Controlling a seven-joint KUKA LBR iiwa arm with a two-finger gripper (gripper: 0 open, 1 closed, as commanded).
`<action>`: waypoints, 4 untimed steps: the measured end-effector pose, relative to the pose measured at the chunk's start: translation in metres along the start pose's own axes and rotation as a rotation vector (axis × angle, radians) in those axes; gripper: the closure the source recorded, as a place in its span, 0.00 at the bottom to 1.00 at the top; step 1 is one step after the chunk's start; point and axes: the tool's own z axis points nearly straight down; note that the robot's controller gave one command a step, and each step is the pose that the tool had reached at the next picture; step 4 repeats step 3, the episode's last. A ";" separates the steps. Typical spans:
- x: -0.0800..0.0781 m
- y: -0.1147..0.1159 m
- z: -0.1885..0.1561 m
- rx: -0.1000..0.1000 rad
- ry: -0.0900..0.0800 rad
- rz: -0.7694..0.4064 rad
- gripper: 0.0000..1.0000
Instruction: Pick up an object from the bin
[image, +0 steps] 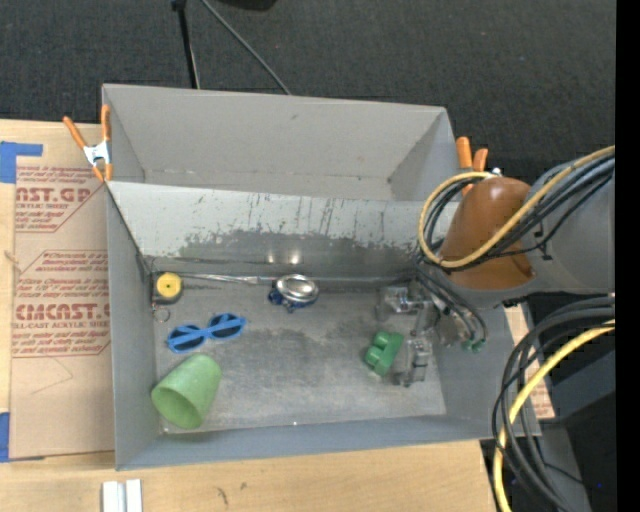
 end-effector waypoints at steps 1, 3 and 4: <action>0.033 0.015 -0.004 0.003 -0.005 -0.278 0.00; 0.040 0.006 -0.172 0.008 -0.016 -0.241 1.00; 0.040 0.006 -0.172 0.008 -0.016 -0.241 1.00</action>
Offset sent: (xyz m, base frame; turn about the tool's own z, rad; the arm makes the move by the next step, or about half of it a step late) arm -0.0339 0.0109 0.0052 -0.2773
